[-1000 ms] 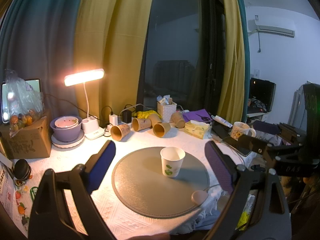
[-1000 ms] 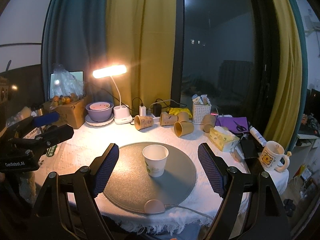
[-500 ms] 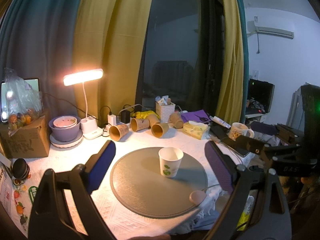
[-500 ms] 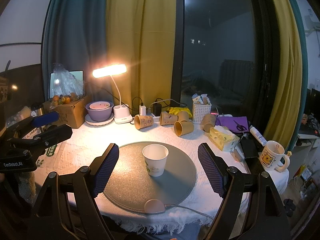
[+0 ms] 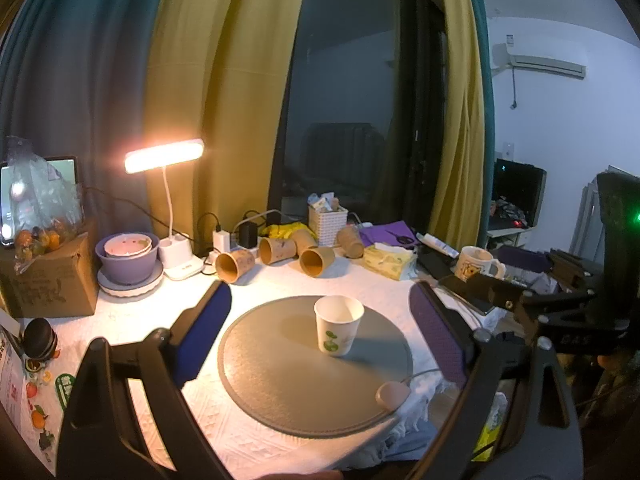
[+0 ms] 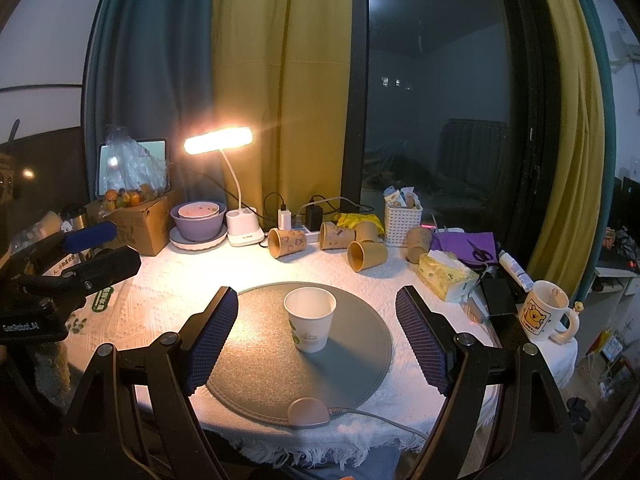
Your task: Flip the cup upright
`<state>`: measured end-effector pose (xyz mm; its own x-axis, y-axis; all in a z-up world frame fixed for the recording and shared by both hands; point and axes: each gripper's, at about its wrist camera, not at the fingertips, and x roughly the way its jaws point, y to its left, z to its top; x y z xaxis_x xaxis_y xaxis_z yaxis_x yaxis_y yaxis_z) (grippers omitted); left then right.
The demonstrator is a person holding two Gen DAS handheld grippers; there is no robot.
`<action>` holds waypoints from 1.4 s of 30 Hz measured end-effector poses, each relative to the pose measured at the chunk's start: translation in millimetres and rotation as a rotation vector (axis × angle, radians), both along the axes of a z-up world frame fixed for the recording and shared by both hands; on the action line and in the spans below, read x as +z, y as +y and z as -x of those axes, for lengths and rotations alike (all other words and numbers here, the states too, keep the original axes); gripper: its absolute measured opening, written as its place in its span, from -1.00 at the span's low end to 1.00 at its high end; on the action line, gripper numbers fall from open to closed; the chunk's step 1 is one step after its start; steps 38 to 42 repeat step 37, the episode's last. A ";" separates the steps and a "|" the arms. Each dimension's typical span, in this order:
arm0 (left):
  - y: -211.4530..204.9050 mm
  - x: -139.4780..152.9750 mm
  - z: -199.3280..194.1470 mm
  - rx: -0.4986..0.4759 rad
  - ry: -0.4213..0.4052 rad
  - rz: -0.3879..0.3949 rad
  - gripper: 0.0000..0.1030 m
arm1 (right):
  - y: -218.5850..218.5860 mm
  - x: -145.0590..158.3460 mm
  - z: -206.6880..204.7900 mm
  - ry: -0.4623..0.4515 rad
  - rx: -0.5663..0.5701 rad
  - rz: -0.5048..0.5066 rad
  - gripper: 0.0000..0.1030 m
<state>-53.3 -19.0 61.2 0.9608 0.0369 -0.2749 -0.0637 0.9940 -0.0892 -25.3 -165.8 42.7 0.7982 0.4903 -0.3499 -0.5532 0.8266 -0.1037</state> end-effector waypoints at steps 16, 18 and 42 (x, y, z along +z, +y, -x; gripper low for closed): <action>-1.2 0.2 0.3 -0.001 -0.002 0.001 0.78 | 0.1 -0.4 -0.3 0.001 -0.002 0.001 0.62; -2.6 0.9 0.7 -0.001 -0.003 0.000 0.78 | 0.2 -0.2 -0.3 0.002 -0.002 0.001 0.62; -7.9 2.0 0.7 -0.008 0.014 0.010 0.78 | 0.5 -0.8 -0.7 0.004 0.000 0.001 0.63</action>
